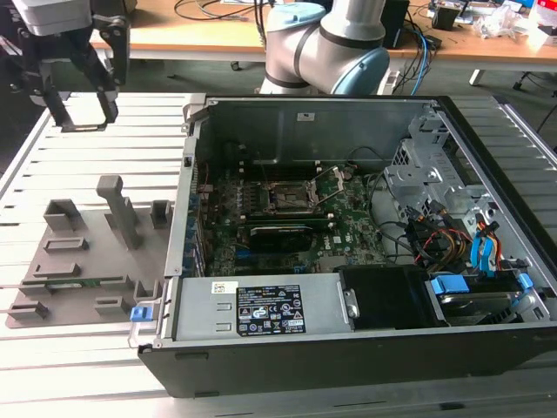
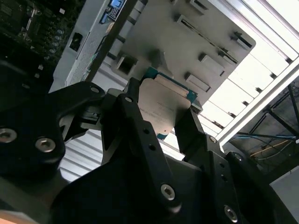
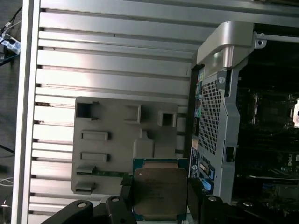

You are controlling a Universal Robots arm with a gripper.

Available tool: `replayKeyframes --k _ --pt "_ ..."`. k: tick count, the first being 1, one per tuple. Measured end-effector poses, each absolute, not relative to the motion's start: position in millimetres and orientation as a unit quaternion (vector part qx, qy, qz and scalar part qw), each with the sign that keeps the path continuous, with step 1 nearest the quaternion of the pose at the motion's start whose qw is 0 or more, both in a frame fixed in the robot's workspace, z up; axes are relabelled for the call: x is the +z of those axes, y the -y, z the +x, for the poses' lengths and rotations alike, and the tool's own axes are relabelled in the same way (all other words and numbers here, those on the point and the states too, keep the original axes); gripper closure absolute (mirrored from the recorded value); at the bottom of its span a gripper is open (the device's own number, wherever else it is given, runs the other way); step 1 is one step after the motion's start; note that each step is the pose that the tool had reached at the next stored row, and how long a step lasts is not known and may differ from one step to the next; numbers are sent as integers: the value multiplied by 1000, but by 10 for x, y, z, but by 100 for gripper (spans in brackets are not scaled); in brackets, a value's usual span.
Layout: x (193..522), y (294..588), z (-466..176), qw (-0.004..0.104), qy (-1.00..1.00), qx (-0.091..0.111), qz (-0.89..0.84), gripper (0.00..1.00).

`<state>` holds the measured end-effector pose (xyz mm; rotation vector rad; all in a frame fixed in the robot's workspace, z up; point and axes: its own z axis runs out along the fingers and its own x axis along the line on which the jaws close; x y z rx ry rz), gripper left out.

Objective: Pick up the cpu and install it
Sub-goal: 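Pick up the cpu and move it towards the insertion slot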

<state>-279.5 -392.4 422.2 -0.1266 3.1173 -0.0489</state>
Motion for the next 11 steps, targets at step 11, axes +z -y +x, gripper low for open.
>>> replayKeyframes --k 11 --pt "4222 3906 -2167 6 -999 -16 -41 45"
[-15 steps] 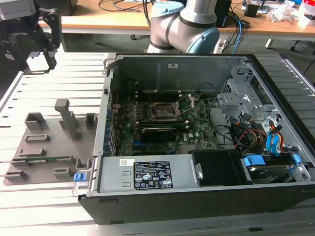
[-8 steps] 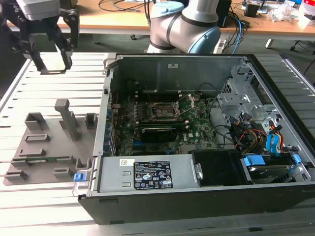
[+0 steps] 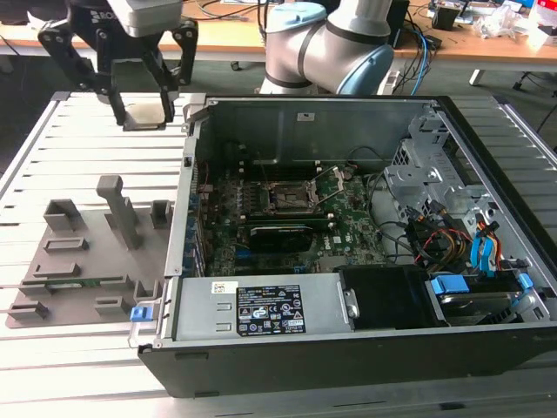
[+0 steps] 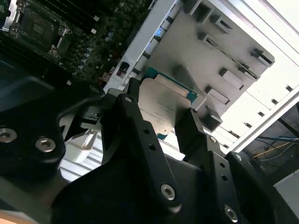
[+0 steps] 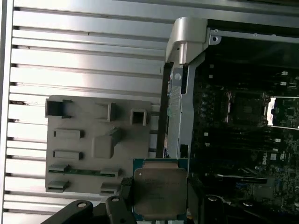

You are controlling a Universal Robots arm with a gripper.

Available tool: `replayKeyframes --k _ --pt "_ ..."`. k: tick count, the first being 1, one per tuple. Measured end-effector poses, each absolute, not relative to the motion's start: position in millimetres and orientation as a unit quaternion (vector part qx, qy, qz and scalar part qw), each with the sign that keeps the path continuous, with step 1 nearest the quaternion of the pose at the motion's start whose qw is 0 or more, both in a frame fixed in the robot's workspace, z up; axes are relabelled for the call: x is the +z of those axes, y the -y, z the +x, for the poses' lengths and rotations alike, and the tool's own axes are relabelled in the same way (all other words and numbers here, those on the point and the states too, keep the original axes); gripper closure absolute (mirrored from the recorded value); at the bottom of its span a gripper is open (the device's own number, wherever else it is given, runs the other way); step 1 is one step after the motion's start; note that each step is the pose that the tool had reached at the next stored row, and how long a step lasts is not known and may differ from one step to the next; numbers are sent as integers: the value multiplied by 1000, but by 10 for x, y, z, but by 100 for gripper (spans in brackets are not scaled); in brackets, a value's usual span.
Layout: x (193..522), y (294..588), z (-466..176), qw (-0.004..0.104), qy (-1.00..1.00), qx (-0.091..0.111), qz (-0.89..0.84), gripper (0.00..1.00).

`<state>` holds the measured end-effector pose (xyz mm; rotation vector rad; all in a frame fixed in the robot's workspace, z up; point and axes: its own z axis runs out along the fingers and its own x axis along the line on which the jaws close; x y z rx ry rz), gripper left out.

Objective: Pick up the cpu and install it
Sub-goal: 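Pick up the cpu and move it towards the insertion slot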

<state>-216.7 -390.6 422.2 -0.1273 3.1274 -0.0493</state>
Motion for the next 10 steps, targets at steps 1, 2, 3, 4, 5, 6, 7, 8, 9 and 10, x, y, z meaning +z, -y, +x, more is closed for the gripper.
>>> replayKeyframes --k 1,2,3,4,5,6,7,8,9,10 --pt "4222 3903 -2103 5 -999 -16 -41 45" --pt "4222 3901 -2059 5 -999 -16 -41 45" --pt "4222 3899 -2025 5 -999 -16 -41 45" --pt "4222 3895 -1967 4 -999 -16 -41 45" --pt "4222 3892 -1922 4 -999 -16 -41 45" --pt "4222 3888 -1851 3 -999 -16 -41 45" --pt "4222 3884 -1786 3 -999 -16 -41 45" --pt "4222 3878 -1696 2 -999 -16 -41 45" --pt "4221 3874 -1636 2 -999 -16 -41 45" --pt "4222 3868 -1550 1 -999 -16 -41 45"
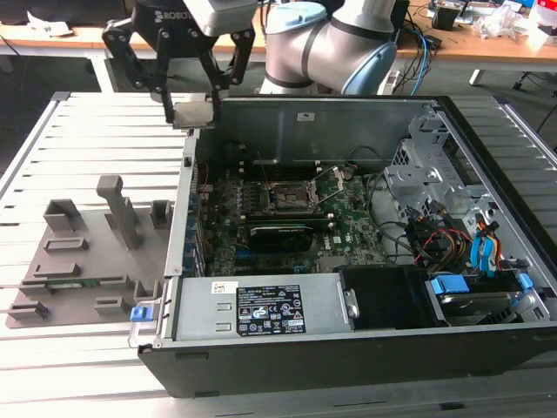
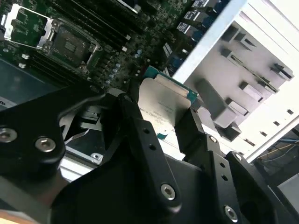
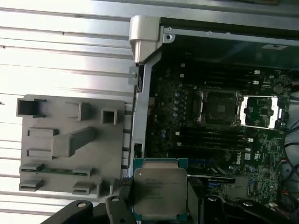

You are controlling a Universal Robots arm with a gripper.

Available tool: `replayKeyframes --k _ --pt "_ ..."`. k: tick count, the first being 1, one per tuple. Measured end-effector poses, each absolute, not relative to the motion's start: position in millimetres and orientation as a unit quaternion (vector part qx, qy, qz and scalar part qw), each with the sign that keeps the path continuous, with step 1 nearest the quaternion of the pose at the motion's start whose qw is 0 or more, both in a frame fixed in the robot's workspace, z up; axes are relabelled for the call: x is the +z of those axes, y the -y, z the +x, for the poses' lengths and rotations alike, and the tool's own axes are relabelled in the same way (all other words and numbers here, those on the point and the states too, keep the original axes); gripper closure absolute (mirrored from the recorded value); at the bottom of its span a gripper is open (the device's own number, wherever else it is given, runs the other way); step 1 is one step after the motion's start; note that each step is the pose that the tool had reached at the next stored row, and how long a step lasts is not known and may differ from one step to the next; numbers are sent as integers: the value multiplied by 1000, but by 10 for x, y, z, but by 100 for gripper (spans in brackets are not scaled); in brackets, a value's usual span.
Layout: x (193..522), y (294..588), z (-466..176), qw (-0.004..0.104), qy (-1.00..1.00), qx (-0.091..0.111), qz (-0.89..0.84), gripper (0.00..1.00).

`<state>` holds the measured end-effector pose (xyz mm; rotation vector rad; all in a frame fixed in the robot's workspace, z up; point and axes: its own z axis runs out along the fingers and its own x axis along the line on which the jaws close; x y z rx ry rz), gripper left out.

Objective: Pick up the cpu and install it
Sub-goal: 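Pick up the cpu and move it towards the insertion slot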

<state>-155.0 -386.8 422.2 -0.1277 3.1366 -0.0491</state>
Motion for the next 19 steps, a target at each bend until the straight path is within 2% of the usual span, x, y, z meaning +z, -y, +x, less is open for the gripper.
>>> replayKeyframes --k 19 --pt "4222 3751 -410 -8 -999 -15 -41 45"
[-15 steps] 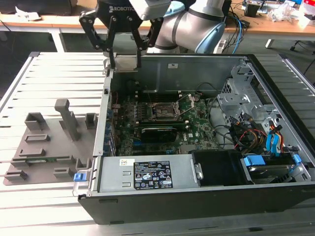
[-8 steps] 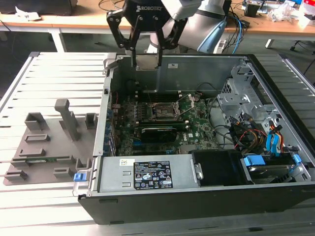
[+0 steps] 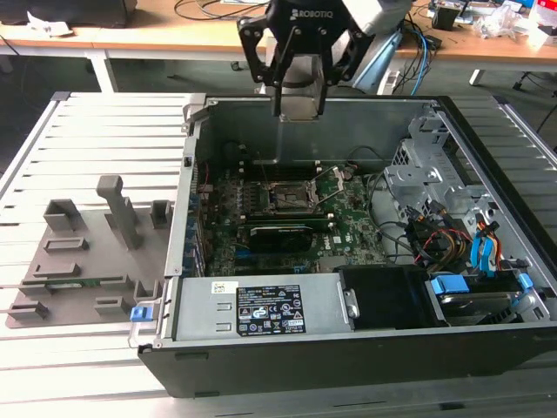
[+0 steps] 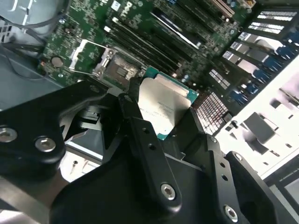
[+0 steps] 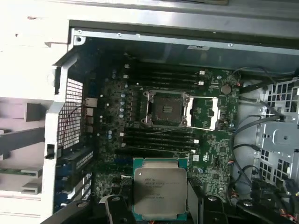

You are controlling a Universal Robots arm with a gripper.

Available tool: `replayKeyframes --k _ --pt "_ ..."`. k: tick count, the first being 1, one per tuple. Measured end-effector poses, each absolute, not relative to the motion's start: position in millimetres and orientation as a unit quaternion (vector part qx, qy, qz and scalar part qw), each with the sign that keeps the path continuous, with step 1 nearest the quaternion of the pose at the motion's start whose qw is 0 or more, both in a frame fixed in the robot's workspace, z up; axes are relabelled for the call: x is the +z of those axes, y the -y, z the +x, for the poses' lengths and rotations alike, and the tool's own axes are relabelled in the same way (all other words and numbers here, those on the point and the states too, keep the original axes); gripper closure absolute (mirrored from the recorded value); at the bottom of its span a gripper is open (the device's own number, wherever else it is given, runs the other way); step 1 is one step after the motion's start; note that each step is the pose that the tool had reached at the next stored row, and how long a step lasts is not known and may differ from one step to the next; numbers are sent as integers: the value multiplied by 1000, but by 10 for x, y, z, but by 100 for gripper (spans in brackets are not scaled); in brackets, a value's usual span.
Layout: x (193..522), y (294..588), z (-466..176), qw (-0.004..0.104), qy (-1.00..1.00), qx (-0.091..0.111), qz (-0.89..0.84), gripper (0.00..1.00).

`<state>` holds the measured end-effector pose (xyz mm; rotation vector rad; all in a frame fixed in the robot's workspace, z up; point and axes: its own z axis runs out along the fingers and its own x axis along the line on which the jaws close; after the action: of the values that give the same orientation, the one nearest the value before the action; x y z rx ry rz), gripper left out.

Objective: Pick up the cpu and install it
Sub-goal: 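Pick up the cpu and move it towards the insertion slot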

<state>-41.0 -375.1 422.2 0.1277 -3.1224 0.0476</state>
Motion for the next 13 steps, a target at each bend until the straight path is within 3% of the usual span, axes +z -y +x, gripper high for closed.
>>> replayKeyframes --k 13 --pt "4198 3657 132 14 999 11 40 45"
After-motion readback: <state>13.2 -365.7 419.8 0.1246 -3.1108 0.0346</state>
